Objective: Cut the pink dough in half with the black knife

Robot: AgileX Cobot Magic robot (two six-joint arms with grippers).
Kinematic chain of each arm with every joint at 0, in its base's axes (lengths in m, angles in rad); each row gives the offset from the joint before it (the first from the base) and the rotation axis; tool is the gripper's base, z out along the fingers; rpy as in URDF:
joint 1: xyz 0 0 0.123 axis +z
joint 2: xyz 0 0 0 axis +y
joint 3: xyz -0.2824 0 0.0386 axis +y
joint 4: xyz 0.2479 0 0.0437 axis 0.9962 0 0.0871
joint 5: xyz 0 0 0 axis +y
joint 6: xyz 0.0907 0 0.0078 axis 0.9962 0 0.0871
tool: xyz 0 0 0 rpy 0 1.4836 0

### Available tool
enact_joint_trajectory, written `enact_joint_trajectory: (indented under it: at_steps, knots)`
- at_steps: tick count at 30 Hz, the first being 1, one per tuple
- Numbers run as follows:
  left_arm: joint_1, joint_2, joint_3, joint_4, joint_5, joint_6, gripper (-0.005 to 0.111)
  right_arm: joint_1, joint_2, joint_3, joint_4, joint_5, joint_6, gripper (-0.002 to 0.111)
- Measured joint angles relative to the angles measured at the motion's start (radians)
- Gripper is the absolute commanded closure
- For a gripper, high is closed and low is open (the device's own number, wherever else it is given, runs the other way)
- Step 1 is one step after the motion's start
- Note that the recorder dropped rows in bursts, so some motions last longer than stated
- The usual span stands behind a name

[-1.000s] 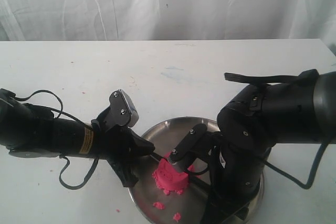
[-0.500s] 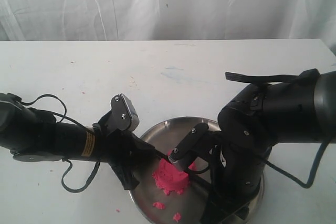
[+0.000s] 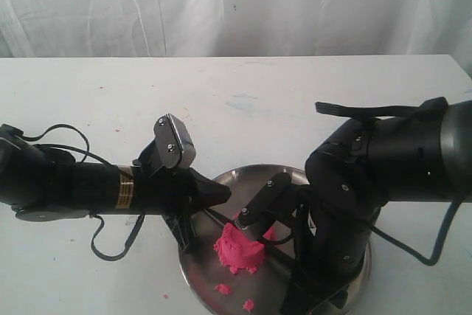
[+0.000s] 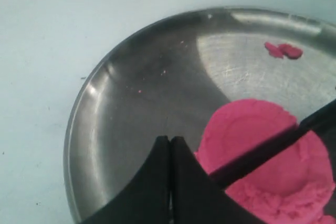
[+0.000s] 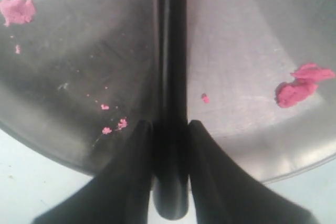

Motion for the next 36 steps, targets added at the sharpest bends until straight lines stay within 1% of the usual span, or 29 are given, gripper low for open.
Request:
enact_joint_trajectory:
  at_steps: [5, 7, 17, 36]
  knots:
    - [0.000, 0.005, 0.000, 0.000, 0.090, 0.000, 0.107, 0.000, 0.000, 0.000, 0.000, 0.000, 0.000, 0.108]
    - [0.000, 0.015, 0.000, 0.000, 0.105, 0.000, 0.107, 0.000, 0.000, 0.000, 0.000, 0.000, 0.000, 0.108]
    - [0.000, 0.042, -0.001, -0.012, 0.067, 0.010, 0.107, 0.000, 0.000, 0.000, 0.000, 0.014, 0.000, 0.108]
    - [0.000, 0.042, -0.010, -0.028, 0.094, 0.014, 0.107, 0.000, 0.000, 0.002, 0.000, -0.016, 0.040, 0.108]
